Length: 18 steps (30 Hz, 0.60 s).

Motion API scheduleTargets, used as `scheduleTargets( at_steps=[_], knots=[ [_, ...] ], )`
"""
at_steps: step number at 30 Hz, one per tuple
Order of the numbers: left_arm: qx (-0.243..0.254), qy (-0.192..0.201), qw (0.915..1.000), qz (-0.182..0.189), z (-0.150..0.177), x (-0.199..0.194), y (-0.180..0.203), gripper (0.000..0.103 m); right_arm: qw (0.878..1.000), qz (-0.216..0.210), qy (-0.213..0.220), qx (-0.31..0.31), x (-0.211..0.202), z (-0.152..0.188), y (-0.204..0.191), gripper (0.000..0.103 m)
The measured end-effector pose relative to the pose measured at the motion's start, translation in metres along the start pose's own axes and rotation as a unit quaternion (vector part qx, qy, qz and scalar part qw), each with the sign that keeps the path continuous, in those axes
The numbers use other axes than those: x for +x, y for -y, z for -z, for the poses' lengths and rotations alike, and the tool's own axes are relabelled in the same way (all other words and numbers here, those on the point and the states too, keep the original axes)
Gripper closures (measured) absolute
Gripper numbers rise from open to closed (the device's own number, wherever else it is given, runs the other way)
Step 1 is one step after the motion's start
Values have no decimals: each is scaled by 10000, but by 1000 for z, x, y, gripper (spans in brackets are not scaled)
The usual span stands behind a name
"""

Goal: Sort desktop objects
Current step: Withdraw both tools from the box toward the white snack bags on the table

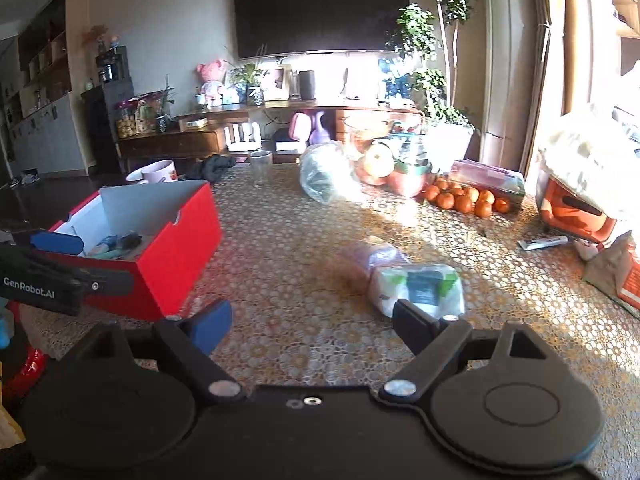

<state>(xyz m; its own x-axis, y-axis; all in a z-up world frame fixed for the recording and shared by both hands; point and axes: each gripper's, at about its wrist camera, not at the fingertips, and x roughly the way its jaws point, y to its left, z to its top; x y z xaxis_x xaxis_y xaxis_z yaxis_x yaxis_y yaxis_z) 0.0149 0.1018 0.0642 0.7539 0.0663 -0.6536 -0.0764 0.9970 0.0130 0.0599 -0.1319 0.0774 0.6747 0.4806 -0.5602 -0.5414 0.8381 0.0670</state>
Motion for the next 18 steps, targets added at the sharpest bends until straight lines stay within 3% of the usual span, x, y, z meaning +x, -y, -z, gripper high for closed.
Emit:
scheduleTargets(
  at_steps=[8,18],
  knots=[
    [311,-37,9990,304,-23,26,38,0,9994,315,8,167,5,2,39,15],
    [502,-82,9981,336,-45,74,63,0,9985,461,-126,260,29,6,77,15]
  ],
)
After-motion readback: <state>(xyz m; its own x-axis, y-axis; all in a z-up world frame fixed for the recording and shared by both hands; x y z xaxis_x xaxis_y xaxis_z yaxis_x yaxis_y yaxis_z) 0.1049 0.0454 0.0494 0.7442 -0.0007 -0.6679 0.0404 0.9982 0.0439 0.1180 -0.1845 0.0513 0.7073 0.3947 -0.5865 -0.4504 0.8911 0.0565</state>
